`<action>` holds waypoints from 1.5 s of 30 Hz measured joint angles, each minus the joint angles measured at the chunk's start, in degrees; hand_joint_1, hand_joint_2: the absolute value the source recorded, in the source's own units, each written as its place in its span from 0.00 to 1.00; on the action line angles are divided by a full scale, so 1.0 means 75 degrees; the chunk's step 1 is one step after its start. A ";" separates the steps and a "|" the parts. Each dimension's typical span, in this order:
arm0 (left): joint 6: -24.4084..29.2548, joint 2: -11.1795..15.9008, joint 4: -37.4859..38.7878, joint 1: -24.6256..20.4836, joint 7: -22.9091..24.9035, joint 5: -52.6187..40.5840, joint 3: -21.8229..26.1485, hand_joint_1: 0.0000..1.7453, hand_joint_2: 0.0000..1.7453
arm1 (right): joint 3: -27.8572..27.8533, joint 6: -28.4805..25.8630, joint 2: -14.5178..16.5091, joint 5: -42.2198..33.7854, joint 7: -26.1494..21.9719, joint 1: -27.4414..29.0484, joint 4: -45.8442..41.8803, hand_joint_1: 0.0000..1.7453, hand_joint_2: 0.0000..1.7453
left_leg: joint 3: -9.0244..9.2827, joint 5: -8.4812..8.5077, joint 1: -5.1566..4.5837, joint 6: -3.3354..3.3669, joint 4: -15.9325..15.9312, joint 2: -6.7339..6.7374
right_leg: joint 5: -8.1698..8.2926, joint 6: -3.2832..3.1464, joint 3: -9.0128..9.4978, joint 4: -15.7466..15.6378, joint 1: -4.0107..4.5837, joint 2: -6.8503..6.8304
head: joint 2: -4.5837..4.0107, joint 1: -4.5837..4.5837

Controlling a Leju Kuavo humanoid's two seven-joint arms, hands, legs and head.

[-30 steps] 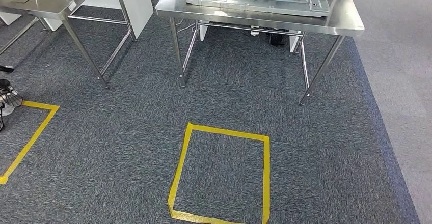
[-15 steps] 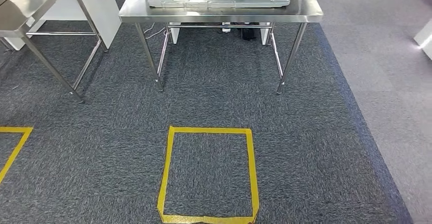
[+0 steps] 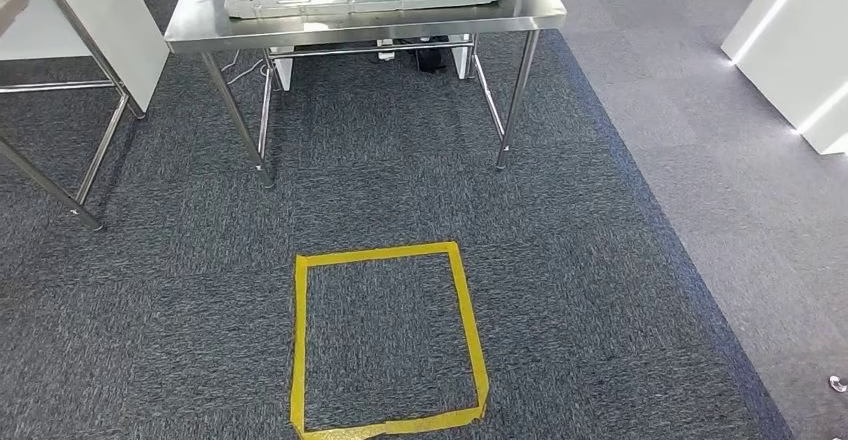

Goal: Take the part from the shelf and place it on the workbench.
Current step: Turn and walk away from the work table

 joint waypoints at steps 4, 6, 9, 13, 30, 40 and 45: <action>-0.0020 0.0009 0.0001 -0.0011 -0.0020 0.0039 0.0000 0.00 0.00 | -0.0097 0.0204 0.0000 -0.0357 0.0004 0.0013 -0.0006 0.00 0.00 | 0.0073 -0.0046 -0.0050 -0.0151 0.0015 0.0208 | 0.0176 -0.0181 0.0269 -0.0639 0.0072 -0.0051 | 0.0000 -0.0003; -0.0055 0.0020 -0.0001 -0.0024 -0.0018 0.0103 0.0004 0.00 0.00 | -0.0241 0.0284 0.0008 -0.0669 -0.0018 0.0030 -0.0006 0.00 0.00 | 0.0049 -0.0157 -0.0033 -0.0236 0.0115 0.0099 | 0.0225 -0.0277 0.0278 -0.0694 0.0029 0.0074 | 0.0000 -0.0004; -0.0133 0.0026 -0.0007 -0.0014 0.0018 0.0285 0.0061 0.00 0.00 | -0.0594 0.0318 0.0028 -0.1244 -0.0077 0.0029 -0.0008 0.00 0.00 | -0.0457 -0.0835 -0.0002 -0.0323 0.1218 -0.0431 | 0.0294 -0.0394 0.0259 -0.0749 -0.0001 0.0258 | 0.0000 -0.0006; -0.0280 0.0024 -0.0009 0.0040 0.0172 0.0492 0.0206 0.00 0.00 | -0.1022 0.0320 0.0041 -0.1570 -0.0149 0.0049 -0.0007 0.00 0.00 | -0.0837 -0.0830 0.0003 -0.0325 0.1945 -0.0548 | 0.0300 -0.0406 0.0230 -0.0703 0.0027 0.0613 | 0.0000 -0.0006; -0.0468 0.0055 -0.0012 0.0160 0.0329 0.0652 0.0410 0.00 0.00 | -0.1306 0.0366 -0.0044 -0.1435 -0.0292 0.0223 0.0006 0.00 0.00 | -0.0096 0.0023 0.0028 0.0049 0.0074 -0.0106 | -0.0113 -0.0011 -0.0310 0.0467 -0.0009 0.0120 | 0.0000 0.0000; -0.0255 0.0080 -0.0015 0.0102 -0.0029 0.0429 0.0411 0.00 0.00 | -0.1305 0.0217 -0.0031 -0.1280 -0.0356 0.0107 0.0006 0.00 0.00 | -0.0577 -0.0931 0.0025 -0.0298 0.1456 -0.0475 | 0.0327 -0.0374 0.0237 -0.0755 -0.0004 0.0301 | 0.0000 -0.0006; -0.0225 0.0075 -0.0015 0.0114 0.0006 0.0544 0.0426 0.00 0.00 | -0.1210 0.0116 0.0061 -0.1041 -0.0310 0.0051 0.0004 0.00 0.00 | -0.0589 -0.0448 0.0077 -0.0332 0.1381 -0.0640 | 0.0300 -0.0339 0.0237 -0.0673 -0.0016 0.0722 | 0.0000 -0.0006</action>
